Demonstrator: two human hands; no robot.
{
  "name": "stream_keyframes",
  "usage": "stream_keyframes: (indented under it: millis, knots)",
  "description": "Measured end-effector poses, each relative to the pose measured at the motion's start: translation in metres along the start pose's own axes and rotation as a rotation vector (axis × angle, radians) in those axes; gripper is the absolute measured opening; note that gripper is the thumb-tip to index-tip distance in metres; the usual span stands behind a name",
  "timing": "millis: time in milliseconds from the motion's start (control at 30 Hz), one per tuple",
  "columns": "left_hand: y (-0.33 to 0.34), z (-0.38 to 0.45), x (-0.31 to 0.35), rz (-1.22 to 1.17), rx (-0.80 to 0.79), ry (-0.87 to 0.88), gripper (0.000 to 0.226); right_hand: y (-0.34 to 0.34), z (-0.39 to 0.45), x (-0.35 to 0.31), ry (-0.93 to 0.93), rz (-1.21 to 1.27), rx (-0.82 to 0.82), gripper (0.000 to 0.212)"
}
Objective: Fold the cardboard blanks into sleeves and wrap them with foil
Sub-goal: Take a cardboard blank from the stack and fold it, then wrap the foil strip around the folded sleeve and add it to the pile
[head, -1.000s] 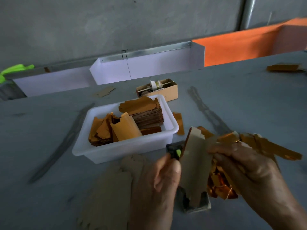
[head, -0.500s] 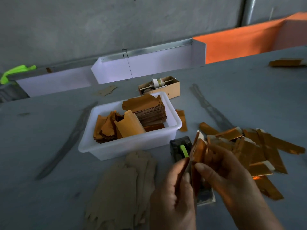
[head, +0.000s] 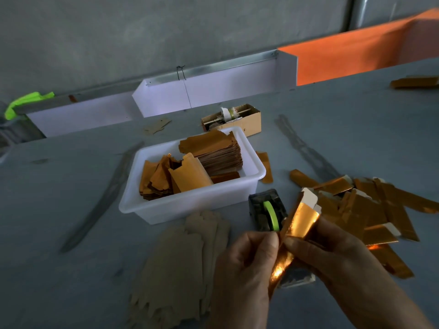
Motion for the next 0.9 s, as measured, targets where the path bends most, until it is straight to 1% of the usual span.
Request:
stream_keyframes:
  millis: [133,200,367,467,500,533,600,633,667,733,800,833,900]
  knots:
    - [-0.002,0.005,-0.002,0.008,-0.105,-0.077,0.021,-0.001,-0.005,-0.006,-0.045,-0.059,-0.026,0.032]
    - [-0.002,0.006,-0.004,0.045,-0.127,-0.076,0.015,-0.001,-0.008,-0.011,-0.084,-0.090,-0.044,0.030]
    - [-0.004,0.005,-0.007,0.203,-0.079,-0.033,0.015,-0.002,-0.013,-0.020,-0.151,-0.159,-0.091,0.019]
    - [-0.005,0.002,-0.003,0.273,0.021,0.015,0.014,-0.003,-0.015,-0.019,-0.123,-0.037,-0.111,0.019]
    - [-0.005,0.000,-0.001,0.296,0.059,0.036,0.014,-0.001,-0.017,-0.020,-0.120,-0.006,-0.132,0.021]
    - [-0.004,-0.001,0.001,0.319,0.089,0.055,0.015,0.002,-0.019,-0.021,-0.125,-0.018,-0.163,0.028]
    - [-0.003,-0.004,0.003,0.342,0.109,0.078,0.016,0.010,-0.020,-0.020,-0.131,-0.081,-0.201,0.051]
    - [-0.002,-0.004,0.003,0.345,0.094,0.072,0.016,0.012,-0.019,-0.019,-0.111,-0.080,-0.187,0.057]
    - [-0.003,-0.003,0.003,0.336,0.066,0.053,0.016,0.014,-0.019,-0.017,-0.088,-0.061,-0.171,0.055]
    - [-0.004,-0.002,0.001,0.283,-0.021,0.001,0.013,0.016,-0.018,-0.015,-0.040,-0.005,-0.159,0.045]
    - [-0.007,-0.001,-0.001,0.195,-0.108,-0.042,0.011,0.015,-0.018,-0.014,-0.008,-0.013,-0.161,0.034]
    - [-0.008,-0.002,-0.002,0.138,-0.152,-0.071,0.011,0.016,-0.019,-0.013,0.003,-0.025,-0.171,0.028]
    - [-0.008,-0.002,-0.006,0.044,-0.227,-0.127,0.017,0.017,-0.021,-0.014,0.012,-0.045,-0.194,0.023]
Point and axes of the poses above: each hand's wrist, its own z-axis towards the middle knuckle, its own y-axis out of the palm, x = y × z, the point moved 4 cm from there along z, towards the middle knuckle, and after that the axes turned 5 degrees about -z, right-handed, at the moved point
